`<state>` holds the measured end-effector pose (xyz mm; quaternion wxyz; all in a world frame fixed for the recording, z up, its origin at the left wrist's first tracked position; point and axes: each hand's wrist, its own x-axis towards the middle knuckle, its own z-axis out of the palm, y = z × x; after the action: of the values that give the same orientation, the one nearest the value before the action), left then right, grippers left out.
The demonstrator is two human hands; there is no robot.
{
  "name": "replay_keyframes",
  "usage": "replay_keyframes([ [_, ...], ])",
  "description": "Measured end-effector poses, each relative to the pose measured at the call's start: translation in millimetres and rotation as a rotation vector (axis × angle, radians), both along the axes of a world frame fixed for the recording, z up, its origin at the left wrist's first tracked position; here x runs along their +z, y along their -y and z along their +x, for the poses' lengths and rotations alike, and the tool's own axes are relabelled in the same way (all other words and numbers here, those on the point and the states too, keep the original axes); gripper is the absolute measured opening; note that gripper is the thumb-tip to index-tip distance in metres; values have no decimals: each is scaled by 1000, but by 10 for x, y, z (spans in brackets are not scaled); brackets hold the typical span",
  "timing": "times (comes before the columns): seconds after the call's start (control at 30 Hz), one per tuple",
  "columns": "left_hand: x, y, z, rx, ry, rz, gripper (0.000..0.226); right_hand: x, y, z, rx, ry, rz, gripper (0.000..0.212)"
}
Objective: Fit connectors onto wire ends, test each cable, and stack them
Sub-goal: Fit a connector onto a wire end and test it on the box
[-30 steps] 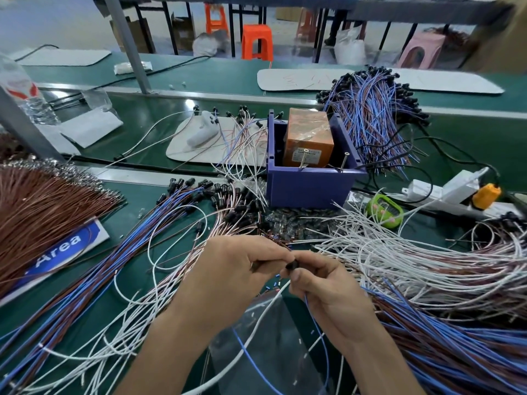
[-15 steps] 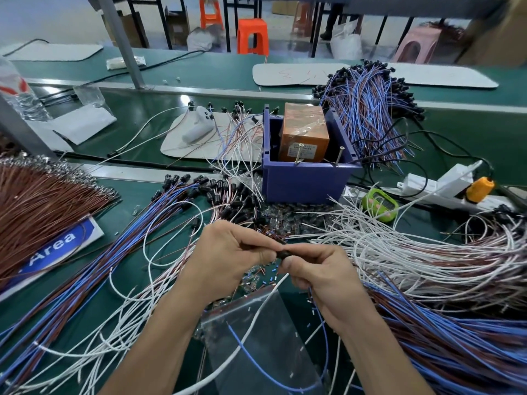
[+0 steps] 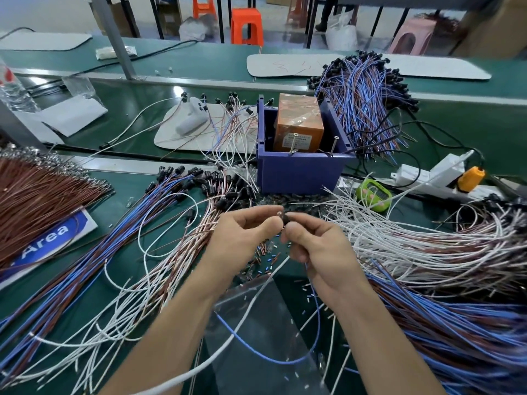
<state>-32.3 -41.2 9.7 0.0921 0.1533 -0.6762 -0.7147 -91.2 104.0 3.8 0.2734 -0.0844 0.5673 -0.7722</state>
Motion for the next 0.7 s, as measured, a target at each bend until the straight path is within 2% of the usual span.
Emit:
replay_keyframes([
  [0.07, -12, -115, -44, -38, -34, 173, 31, 63, 20, -34, 3, 30, -40, 28],
  [0.2, 11, -159, -45, -131, -78, 410, 39, 166, -60, -60, 107, 10, -70, 20],
  [0.43, 105, -117, -147, -168, -133, 246, 32, 224, -84, -60, 56, -39, -18, 18],
  [0.5, 122, -161, -180, -258, -106, 245, 35, 317, -68, -100, 51, -53, -100, 16],
  [0.6, 97, -308, -182, -501, -47, 203, 28, 457, -56, -234, -41, 13, -286, 15],
  [0.67, 56, -359, -167, -584, -17, 121, 45, 502, -118, -351, -125, 38, -351, 16],
  [0.7, 51, -344, -161, -568, 12, 87, 46, 507, -172, -404, -160, 47, -359, 16],
])
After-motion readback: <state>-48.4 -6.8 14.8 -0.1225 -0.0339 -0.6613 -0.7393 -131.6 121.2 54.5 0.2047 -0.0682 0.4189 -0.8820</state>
